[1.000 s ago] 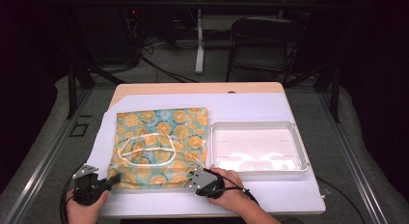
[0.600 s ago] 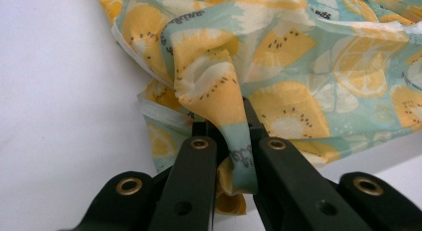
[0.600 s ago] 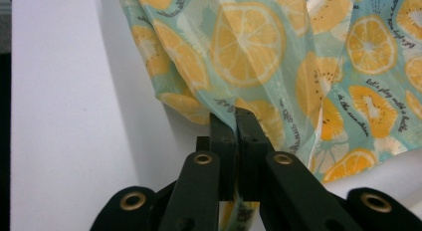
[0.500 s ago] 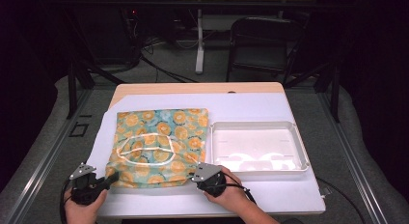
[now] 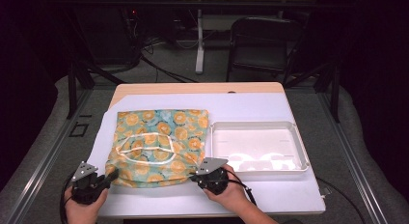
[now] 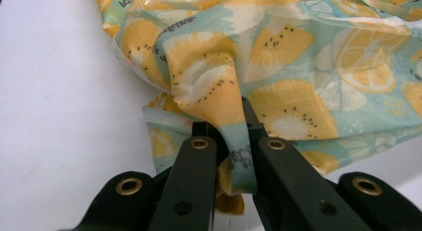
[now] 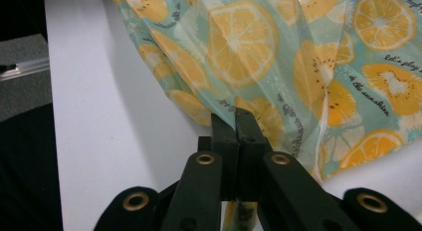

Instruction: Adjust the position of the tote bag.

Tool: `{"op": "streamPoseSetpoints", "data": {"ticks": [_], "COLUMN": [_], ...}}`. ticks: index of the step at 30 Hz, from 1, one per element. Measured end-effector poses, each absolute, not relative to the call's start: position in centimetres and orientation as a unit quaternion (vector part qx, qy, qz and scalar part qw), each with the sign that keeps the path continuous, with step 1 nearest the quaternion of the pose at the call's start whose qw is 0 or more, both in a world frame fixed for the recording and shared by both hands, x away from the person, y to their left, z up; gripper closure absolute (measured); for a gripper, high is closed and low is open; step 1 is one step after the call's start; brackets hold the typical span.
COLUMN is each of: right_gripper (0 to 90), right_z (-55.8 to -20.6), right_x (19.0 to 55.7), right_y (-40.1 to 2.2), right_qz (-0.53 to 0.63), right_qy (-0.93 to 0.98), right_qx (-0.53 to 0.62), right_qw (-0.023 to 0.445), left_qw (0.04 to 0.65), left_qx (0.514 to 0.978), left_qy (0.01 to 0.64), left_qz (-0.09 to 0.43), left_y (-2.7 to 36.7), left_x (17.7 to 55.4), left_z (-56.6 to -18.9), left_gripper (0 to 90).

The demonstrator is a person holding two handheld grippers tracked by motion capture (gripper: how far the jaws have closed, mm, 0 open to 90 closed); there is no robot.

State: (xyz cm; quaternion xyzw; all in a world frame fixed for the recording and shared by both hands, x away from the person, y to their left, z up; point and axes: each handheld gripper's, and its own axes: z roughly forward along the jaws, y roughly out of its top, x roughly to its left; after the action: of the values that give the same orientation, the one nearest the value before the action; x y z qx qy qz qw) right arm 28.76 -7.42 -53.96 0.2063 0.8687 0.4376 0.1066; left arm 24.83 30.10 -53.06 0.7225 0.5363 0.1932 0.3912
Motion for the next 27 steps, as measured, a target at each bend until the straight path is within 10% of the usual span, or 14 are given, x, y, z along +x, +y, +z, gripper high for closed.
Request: {"op": "streamPoseSetpoints", "data": {"ticks": [27], "right_gripper": [90.0], "right_z": [-52.9], "right_x": [28.5], "right_y": [-8.0], "right_qz": [0.458], "right_qy": [0.856], "right_qx": [0.219], "right_qw": [0.100], "left_qw": [0.402], "left_qx": [0.723], "left_qy": [0.507], "left_qz": [0.242], "left_y": [29.5], "left_x": [24.9], "left_z": [-51.7], "left_gripper": [89.3]}}
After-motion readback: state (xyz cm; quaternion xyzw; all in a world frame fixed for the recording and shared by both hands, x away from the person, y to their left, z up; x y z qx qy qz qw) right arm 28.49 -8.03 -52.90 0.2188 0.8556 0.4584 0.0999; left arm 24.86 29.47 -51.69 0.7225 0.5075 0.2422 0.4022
